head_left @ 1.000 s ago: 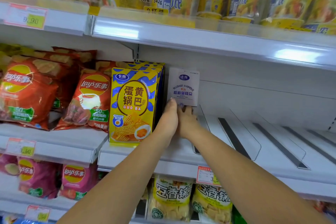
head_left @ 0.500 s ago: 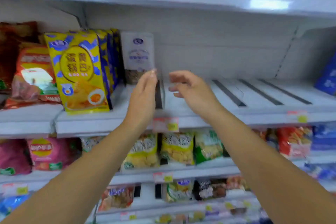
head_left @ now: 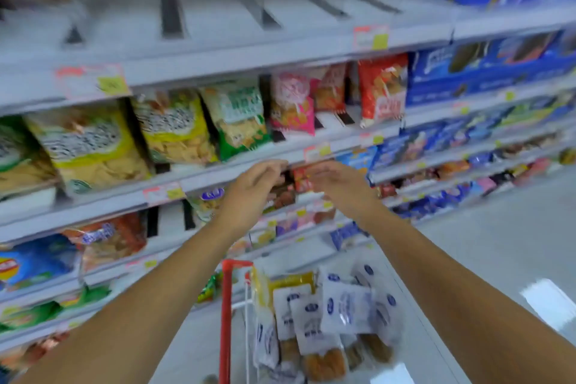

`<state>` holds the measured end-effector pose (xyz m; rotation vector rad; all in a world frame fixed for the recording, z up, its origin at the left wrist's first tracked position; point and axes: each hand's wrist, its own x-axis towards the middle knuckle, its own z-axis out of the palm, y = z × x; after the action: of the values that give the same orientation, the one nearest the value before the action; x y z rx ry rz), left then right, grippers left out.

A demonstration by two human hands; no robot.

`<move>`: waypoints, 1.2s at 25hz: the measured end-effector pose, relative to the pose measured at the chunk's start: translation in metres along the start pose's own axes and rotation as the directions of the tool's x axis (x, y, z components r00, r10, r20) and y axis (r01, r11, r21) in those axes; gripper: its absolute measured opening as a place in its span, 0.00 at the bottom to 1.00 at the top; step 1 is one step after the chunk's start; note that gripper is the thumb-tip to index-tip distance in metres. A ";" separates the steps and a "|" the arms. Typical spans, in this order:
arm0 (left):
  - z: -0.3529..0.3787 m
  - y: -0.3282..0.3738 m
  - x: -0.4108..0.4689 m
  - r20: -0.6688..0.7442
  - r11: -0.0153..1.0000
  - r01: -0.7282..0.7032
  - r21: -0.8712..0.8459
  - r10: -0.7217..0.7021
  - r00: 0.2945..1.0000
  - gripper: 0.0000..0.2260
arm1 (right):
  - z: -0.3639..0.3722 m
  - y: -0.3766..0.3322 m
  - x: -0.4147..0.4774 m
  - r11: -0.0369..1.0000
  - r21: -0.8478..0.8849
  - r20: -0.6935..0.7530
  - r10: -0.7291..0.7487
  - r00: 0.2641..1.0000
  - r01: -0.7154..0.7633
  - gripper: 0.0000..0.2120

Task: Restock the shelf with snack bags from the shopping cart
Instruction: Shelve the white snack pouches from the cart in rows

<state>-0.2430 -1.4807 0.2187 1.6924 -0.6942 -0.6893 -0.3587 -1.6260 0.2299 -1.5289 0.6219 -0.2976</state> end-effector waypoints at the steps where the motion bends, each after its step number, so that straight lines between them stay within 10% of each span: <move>1: 0.015 -0.023 -0.001 0.045 0.997 0.074 0.026 -0.075 0.996 0.10 | -0.015 0.033 -0.001 0.991 -0.117 -0.021 0.064 0.998 -0.066 0.11; 4: 0.056 -0.084 -0.006 0.193 0.960 0.262 0.096 -0.276 0.941 0.12 | -0.052 0.134 -0.004 0.773 -0.575 -0.067 0.282 0.957 -0.268 0.19; 11: 0.083 -0.166 -0.036 0.198 0.842 0.479 0.249 -0.528 0.826 0.17 | -0.051 0.272 -0.010 0.472 -0.839 0.009 0.507 0.862 -0.270 0.35; 15: 0.082 -0.195 -0.044 0.166 0.784 0.574 0.234 -0.614 0.771 0.15 | -0.044 0.295 -0.012 0.319 -0.929 -0.024 0.450 0.893 -0.186 0.14; 18: 0.082 -0.195 -0.044 0.166 0.778 0.608 0.158 -0.628 0.760 0.15 | -0.058 0.275 -0.015 0.393 -0.904 0.022 0.430 0.903 -0.166 0.08; 22: 0.080 -0.180 -0.042 0.337 0.755 0.654 0.048 -0.629 0.701 0.40 | -0.078 0.216 -0.007 0.579 -0.771 -0.039 0.374 0.927 -0.266 0.14; 26: 0.079 -0.173 -0.049 0.395 0.772 0.635 -0.025 -0.575 0.716 0.29 | -0.053 0.190 0.002 0.867 -0.374 0.024 0.363 0.931 -0.329 0.14; 30: 0.054 -0.189 -0.063 0.144 0.764 0.635 -0.112 -0.620 0.771 0.19 | -0.016 0.208 0.002 0.856 -0.016 -0.048 0.515 0.856 -0.516 0.12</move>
<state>-0.3066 -1.4299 0.0294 1.7524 -0.1004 -1.2736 -0.4069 -1.6311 0.0270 -1.3241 1.0460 0.0941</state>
